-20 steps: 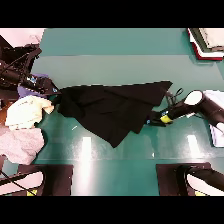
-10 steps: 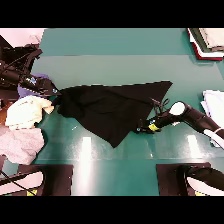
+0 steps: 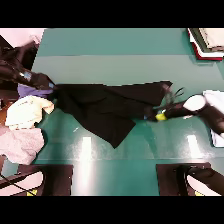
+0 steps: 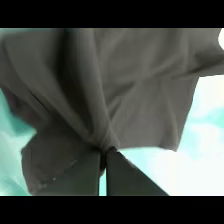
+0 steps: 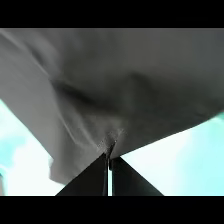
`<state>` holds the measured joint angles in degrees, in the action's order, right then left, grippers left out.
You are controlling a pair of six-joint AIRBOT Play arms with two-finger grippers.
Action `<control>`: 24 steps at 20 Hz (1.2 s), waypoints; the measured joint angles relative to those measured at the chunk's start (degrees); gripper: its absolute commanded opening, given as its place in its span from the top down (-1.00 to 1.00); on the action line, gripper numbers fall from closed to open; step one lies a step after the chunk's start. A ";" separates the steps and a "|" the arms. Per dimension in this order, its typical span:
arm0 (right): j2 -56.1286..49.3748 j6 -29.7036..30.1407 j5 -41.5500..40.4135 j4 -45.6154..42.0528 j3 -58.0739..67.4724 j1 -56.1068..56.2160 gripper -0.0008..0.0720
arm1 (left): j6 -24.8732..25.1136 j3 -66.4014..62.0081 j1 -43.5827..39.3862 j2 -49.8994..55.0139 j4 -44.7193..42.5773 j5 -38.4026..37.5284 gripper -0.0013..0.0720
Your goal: Fold the shirts.
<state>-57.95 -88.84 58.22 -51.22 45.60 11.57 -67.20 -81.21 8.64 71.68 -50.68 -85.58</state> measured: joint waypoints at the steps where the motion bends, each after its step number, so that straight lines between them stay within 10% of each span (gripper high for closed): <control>1: 2.14 0.55 0.55 -0.04 3.15 -2.10 0.93 | -0.26 -2.93 0.00 -1.29 0.04 0.20 0.89; 11: 15.15 7.72 6.34 0.17 47.50 -29.51 0.93 | -4.72 -38.91 0.00 -15.72 0.33 4.61 0.89; 18: 8.83 7.65 17.99 0.31 72.04 -44.61 0.94 | -5.90 -42.91 0.00 -23.37 0.44 13.14 0.90; 24: -1.92 4.20 26.25 -5.62 68.08 -37.62 0.94 | -7.32 -34.97 -0.02 -14.14 0.33 9.14 0.89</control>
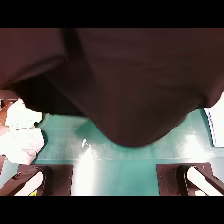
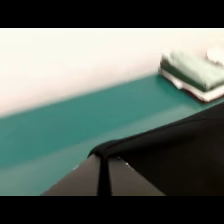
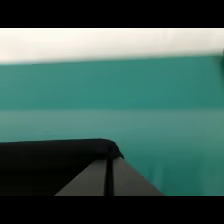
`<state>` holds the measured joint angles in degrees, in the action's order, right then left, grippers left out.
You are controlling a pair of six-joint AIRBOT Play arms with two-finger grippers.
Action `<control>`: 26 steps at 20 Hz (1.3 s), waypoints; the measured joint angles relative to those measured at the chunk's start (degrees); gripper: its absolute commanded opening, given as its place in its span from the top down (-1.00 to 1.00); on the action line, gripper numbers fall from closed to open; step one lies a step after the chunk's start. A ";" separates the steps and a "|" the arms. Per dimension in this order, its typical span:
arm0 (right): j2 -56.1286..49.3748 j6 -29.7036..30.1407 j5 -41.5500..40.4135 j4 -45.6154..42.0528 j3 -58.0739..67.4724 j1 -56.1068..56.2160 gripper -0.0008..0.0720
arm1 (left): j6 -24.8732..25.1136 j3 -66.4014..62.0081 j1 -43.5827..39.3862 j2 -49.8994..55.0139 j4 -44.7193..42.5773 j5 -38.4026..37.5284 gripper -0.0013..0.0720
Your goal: Fold the shirts.
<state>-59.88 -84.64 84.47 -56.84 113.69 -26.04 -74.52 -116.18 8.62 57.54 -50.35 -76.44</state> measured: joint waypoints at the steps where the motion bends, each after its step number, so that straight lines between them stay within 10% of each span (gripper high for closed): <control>1: -2.29 -0.57 0.96 -3.32 -1.81 2.43 0.94 | -0.20 0.90 0.00 3.13 -0.02 -1.92 0.89; 11: -27.74 -6.62 -9.86 -22.29 -12.07 21.05 0.92 | -0.59 3.21 -5.57 38.69 1.20 -4.76 0.88; 12: -29.22 -7.26 -11.65 -22.49 -12.26 21.68 0.74 | -0.50 3.23 -6.19 40.65 1.22 -3.85 0.37; 13: -30.40 -7.91 -13.57 -22.77 -12.35 22.14 0.10 | -0.37 3.23 -6.54 42.29 1.22 -3.04 -0.46; 14: -31.30 -8.35 -14.91 -23.39 -12.46 22.45 -0.07 | -0.37 3.23 -6.67 43.39 1.16 -2.38 -0.53; 26: -27.39 -1.53 0.13 -15.17 -12.76 18.14 0.00 | -1.68 14.56 2.29 39.01 -2.71 -15.78 -0.41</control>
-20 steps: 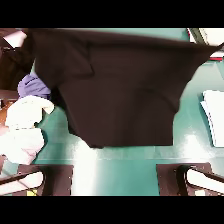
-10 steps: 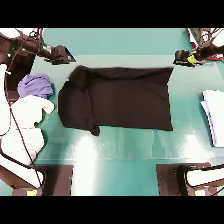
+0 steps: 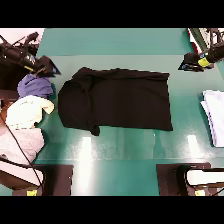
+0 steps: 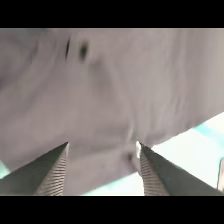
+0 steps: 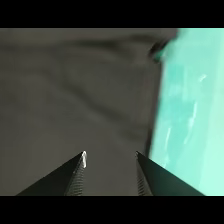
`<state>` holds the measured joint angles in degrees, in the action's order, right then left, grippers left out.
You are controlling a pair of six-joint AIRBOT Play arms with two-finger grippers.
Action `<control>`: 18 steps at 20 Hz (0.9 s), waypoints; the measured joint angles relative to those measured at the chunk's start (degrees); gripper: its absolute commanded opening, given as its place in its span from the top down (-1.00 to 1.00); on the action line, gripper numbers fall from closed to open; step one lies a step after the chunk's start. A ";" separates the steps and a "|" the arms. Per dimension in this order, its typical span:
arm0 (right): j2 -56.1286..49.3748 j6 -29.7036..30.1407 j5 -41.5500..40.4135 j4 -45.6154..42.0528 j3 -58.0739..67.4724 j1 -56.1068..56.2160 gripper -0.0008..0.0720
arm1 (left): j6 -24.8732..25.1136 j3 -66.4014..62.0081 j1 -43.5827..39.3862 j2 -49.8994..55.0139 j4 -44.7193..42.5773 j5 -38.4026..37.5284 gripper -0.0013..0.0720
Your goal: Fold the shirts.
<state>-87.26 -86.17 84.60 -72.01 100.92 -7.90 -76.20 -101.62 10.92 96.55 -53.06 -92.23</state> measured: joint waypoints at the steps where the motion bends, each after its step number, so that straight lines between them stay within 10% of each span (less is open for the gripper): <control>1: 0.39 0.46 1.44 0.44 0.00 0.11 0.00 | 0.11 4.35 0.42 -2.38 -1.27 0.37 -0.41; 9: 1.16 2.60 8.96 1.86 0.00 2.03 0.12 | 3.54 44.15 2.12 -22.51 -6.36 15.67 -0.41; 18: 1.22 2.89 11.54 1.99 0.00 2.14 0.13 | 1.20 53.57 2.40 -24.61 -7.32 28.94 -0.41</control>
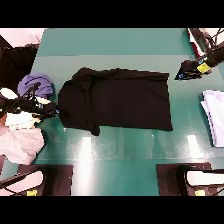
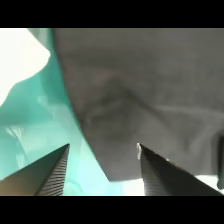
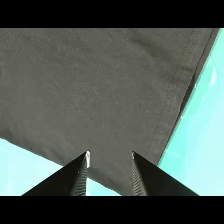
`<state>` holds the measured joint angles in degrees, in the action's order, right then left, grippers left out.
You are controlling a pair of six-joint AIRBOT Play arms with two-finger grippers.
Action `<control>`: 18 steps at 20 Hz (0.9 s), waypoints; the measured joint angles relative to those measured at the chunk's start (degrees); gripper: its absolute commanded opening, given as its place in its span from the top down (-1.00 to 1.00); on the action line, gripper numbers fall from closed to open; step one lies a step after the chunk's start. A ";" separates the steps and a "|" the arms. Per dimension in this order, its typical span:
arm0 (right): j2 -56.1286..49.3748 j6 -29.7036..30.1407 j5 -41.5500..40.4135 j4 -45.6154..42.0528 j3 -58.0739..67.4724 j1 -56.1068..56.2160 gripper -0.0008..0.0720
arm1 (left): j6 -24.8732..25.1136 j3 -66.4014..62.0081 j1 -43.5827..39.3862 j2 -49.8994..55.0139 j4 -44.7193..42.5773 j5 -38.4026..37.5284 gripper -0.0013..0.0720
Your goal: Fold the shirts.
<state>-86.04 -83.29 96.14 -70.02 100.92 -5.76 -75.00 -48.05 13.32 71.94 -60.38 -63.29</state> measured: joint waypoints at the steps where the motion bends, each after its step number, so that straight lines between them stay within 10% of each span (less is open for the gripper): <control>1: 0.00 0.00 0.11 0.00 0.00 0.00 0.13 | -0.09 0.17 0.00 0.83 0.44 0.63 -0.41; 7: 0.00 0.04 0.55 0.00 0.00 0.00 0.12 | 1.40 0.44 0.04 4.44 5.86 2.73 -0.29; 10: 1.09 0.09 0.72 0.04 -2.47 -0.13 0.12 | 1.84 0.50 0.02 5.07 5.84 4.68 0.83; 14: 7.43 0.35 -2.69 0.07 -16.55 -3.19 0.12 | 2.47 0.33 -0.02 4.98 6.71 4.79 0.89; 18: 14.99 1.57 -7.72 -0.07 -36.87 -10.21 -0.42 | 4.07 -0.50 -0.02 2.25 7.08 2.23 0.89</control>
<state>-71.05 -81.71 88.42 -70.08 64.05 -15.97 -70.94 -48.56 13.30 74.19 -53.30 -61.06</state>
